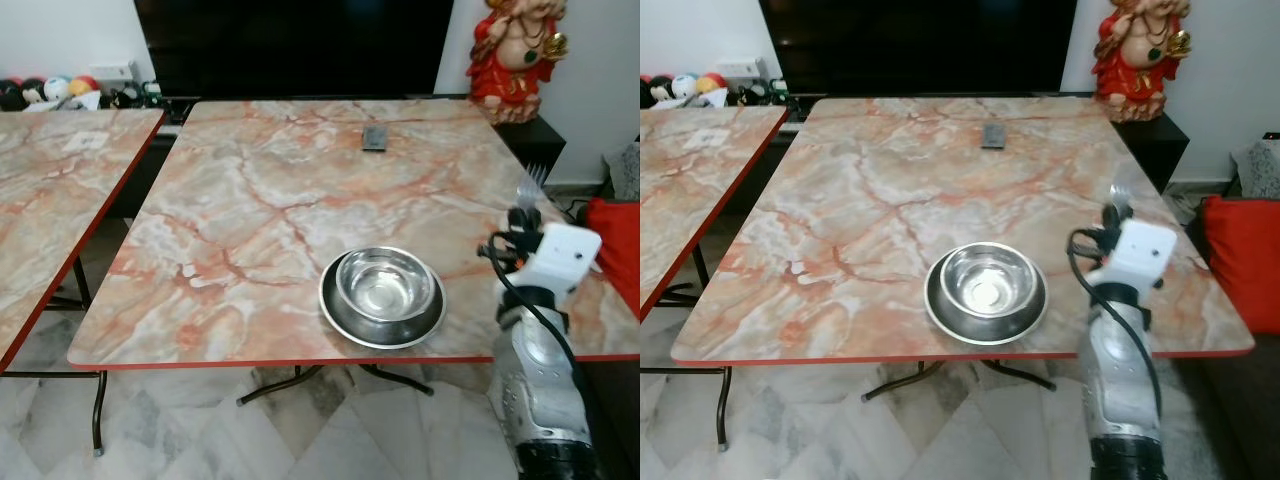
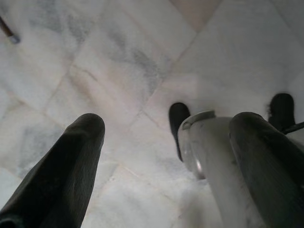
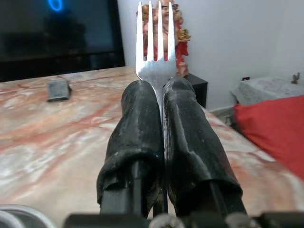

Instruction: Setting the table

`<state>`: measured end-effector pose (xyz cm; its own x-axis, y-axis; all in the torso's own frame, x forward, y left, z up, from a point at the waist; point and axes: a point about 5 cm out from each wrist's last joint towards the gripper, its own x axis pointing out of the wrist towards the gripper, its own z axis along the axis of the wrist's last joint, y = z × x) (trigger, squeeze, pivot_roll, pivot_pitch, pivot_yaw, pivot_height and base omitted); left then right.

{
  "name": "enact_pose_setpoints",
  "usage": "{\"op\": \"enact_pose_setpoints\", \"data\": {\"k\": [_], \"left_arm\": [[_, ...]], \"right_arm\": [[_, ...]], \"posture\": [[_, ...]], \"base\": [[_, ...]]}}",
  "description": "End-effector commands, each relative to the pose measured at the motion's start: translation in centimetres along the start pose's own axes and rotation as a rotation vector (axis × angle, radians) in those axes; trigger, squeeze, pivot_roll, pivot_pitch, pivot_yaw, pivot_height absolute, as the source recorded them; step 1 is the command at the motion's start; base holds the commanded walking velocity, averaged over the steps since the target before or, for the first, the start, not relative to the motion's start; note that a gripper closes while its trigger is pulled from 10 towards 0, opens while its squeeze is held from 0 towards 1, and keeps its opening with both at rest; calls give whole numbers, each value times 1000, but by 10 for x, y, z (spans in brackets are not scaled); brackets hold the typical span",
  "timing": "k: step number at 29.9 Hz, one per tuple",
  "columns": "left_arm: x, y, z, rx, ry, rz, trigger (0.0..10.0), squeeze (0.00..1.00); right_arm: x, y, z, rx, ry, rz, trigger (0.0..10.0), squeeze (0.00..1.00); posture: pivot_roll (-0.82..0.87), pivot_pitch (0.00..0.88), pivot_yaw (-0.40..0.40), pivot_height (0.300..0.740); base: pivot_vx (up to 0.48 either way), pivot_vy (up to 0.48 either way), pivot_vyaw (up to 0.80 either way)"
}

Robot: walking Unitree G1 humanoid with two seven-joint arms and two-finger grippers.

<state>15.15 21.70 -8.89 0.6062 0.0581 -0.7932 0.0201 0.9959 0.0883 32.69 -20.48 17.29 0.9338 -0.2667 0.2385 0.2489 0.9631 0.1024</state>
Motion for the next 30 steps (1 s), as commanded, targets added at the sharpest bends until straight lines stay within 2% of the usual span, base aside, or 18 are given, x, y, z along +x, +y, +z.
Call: {"op": "enact_pose_setpoints", "data": {"k": [1, 4, 7, 21, 26, 30], "left_arm": [[-3, 5, -9, -7, 34, 15, 10000, 0], [-3, 7, -10, -20, 35, 17, 10000, 0], [-4, 8, -10, -27, 34, 20, 10000, 0], [-3, 7, -9, -29, 34, 15, 10000, 0], [-3, 7, -9, -31, 35, 17, 10000, 0], [-3, 9, -9, -27, 35, 18, 10000, 0]], "right_arm": [[2, 8, 1, 12, 3, 24, 10000, 0], [2, 10, -5, 41, 49, 22, 10000, 0], [2, 11, -7, 31, 58, 29, 10000, 0], [0, 17, -10, 44, 71, 38, 10000, 0], [-1, 13, -11, 32, 73, 26, 10000, 0], [0, 4, -10, 20, 68, -7, 10000, 0]], "posture": [[-20, 73, 8, 740], [-17, 75, 8, 740], [-17, 75, 7, 740], [-14, 78, 6, 740], [-15, 79, 5, 740], [-19, 80, 6, 740]], "base": [[0, 0, 0], [0, 0, 0], [0, 0, 0], [308, 0, 0], [58, 0, 0], [0, 0, 0]]}}
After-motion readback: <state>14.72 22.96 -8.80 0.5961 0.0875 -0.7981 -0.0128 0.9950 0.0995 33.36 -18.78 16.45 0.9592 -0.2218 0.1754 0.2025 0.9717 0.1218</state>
